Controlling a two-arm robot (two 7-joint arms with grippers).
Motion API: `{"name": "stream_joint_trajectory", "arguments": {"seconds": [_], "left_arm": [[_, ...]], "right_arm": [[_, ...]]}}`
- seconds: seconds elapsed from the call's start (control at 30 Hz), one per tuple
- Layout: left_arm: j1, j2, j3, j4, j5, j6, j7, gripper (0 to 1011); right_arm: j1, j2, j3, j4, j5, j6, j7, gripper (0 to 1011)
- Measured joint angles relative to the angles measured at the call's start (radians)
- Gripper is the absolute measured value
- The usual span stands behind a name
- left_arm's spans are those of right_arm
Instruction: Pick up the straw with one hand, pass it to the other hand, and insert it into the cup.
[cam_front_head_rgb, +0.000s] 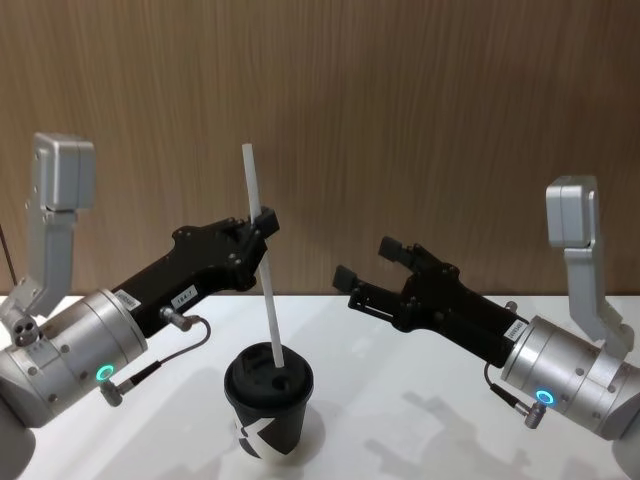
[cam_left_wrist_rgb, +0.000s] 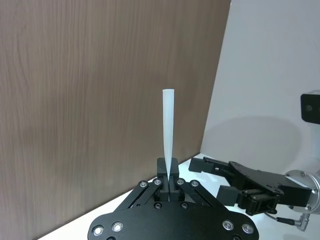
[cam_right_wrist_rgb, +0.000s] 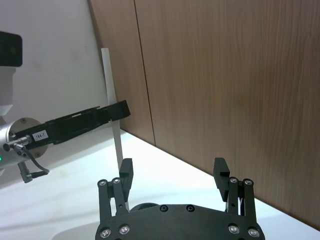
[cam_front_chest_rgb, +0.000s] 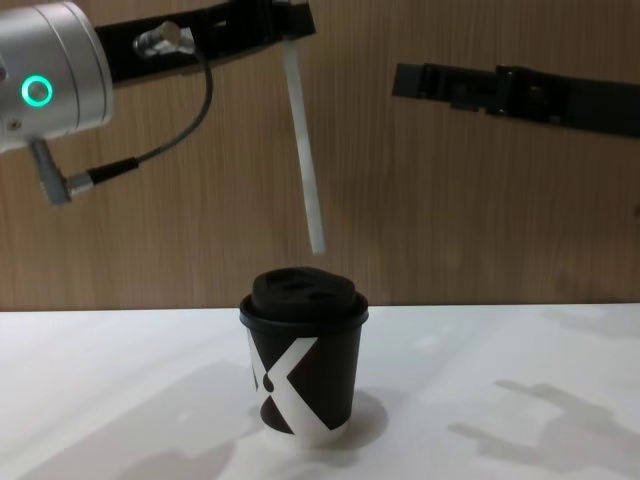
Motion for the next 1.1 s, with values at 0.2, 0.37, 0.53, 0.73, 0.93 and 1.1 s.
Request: {"name": "stream_joint_trajectory", "arguments": {"seconds": [0.2, 0.37, 0.53, 0.73, 0.93, 1.1], "left_arm": [[0.000, -0.003, 0.004, 0.015, -0.003, 0.001, -0.002, 4], [-0.003, -0.008, 0.008, 0.029, -0.005, 0.001, -0.007, 4], [-0.008, -0.014, 0.012, 0.045, -0.005, -0.002, -0.013, 3], [-0.013, -0.019, 0.016, 0.058, -0.003, -0.004, -0.018, 3], [-0.018, -0.023, 0.019, 0.068, 0.006, -0.005, -0.022, 4], [-0.021, -0.024, 0.021, 0.074, 0.014, -0.004, -0.024, 4]], "right_arm": [[0.000, 0.001, 0.000, -0.001, 0.001, 0.000, 0.000, 1001], [-0.001, 0.001, 0.000, -0.001, 0.001, 0.000, 0.000, 1001], [-0.001, 0.001, 0.001, -0.001, 0.001, 0.000, 0.000, 1001], [-0.002, 0.002, 0.001, -0.001, 0.001, 0.000, 0.000, 1001], [-0.002, 0.002, 0.001, -0.001, 0.001, 0.000, 0.000, 1001], [-0.002, 0.002, 0.001, -0.001, 0.001, 0.000, 0.000, 1001]]}}
